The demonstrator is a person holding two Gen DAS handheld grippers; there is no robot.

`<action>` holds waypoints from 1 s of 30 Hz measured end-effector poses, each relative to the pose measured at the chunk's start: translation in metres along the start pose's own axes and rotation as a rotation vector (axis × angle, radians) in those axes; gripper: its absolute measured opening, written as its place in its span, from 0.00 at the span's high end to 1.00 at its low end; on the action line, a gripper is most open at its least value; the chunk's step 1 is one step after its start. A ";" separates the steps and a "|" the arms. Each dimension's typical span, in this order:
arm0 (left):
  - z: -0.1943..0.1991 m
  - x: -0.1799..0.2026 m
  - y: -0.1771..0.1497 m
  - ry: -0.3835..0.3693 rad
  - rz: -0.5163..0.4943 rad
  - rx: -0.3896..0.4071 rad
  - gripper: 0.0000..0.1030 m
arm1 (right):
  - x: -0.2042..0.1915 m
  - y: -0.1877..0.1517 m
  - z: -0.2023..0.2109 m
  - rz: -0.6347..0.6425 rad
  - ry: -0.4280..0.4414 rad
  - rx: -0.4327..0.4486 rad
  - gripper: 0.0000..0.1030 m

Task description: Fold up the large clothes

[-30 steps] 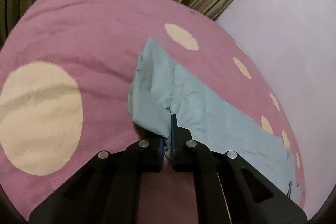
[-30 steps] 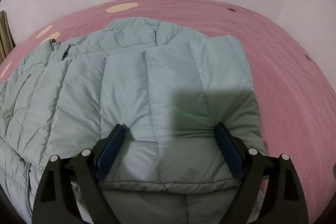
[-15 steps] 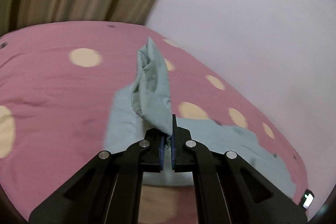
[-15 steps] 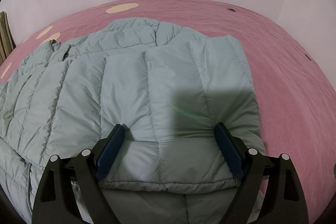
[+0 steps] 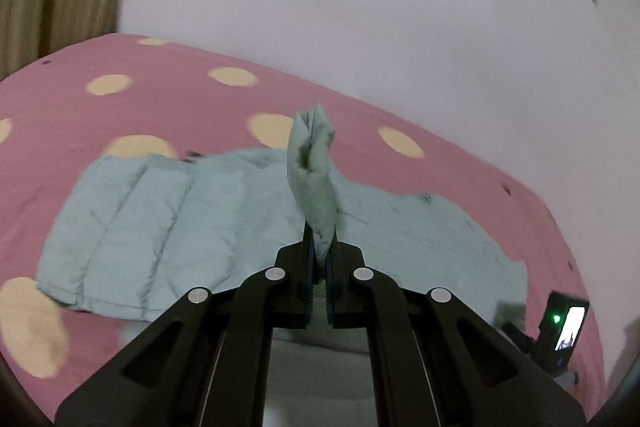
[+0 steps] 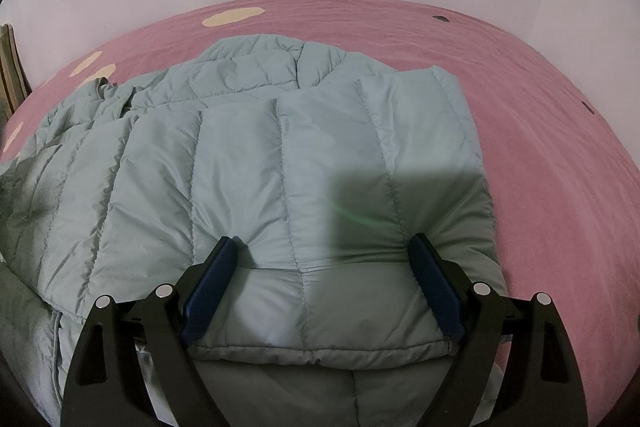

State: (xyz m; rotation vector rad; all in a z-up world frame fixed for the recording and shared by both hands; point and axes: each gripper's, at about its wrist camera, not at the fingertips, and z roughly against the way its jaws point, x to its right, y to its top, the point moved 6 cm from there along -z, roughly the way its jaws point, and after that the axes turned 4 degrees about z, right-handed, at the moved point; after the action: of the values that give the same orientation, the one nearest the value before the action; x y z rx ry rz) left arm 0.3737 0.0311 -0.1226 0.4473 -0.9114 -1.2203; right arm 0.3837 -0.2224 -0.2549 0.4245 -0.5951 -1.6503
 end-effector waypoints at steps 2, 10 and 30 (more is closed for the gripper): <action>-0.016 0.024 -0.010 -0.018 -0.037 -0.026 0.96 | 0.000 0.000 0.000 0.000 0.000 0.000 0.16; -0.057 0.069 -0.063 -0.036 -0.141 -0.135 0.96 | 0.001 0.001 0.000 -0.003 0.002 0.001 0.16; 0.013 0.034 -0.069 -0.003 -0.195 -0.100 0.37 | -0.008 0.007 0.021 -0.017 0.022 0.027 0.16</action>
State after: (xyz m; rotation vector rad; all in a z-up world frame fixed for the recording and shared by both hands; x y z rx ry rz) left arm 0.3233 -0.0201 -0.1536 0.4623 -0.8197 -1.4379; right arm 0.3788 -0.2127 -0.2344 0.4683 -0.5997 -1.6529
